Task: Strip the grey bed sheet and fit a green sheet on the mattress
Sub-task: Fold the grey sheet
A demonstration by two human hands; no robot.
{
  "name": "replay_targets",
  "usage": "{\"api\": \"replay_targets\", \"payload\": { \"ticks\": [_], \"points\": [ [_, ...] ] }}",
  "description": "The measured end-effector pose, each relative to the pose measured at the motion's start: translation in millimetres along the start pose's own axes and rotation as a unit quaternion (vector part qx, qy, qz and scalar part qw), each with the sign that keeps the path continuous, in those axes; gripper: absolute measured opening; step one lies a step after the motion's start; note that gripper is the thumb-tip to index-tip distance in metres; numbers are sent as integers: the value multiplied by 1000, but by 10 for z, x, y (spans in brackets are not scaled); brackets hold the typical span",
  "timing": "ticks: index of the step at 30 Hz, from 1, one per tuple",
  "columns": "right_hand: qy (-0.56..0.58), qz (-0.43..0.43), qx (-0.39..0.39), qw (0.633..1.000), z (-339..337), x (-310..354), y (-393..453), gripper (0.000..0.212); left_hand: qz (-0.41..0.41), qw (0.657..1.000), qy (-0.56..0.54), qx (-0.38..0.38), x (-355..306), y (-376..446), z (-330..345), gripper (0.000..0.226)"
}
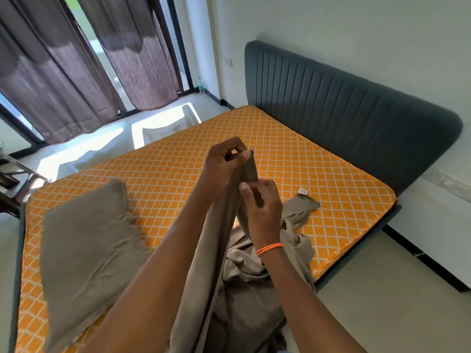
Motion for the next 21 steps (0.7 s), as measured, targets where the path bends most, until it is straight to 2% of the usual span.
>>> {"api": "replay_targets", "payload": {
  "ticks": [3, 12, 17, 21],
  "points": [
    [-17, -14, -3, 1000, -106, 30, 257, 4, 3, 1000, 12, -17, -100, 219, 77, 18],
    [-125, -19, -9, 992, -109, 53, 569, 10, -22, 996, 59, -62, -235, 390, 162, 17],
    [-172, 18, 1, 985, -107, -162, 425, 13, -36, 994, 58, -79, -123, 379, 89, 20],
    [-141, 50, 27, 988, -38, -267, 337, 19, -38, 994, 48, -94, -111, 377, 97, 19]
  ]
}}
Point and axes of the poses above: each hand's wrist, its own y-axis towards the middle knuckle, its own z-axis out of the palm, x = y × z, the point moved 5 cm from there along y, towards the middle knuckle, and after that the axes turned 12 degrees about y, right-handed, at the moved point
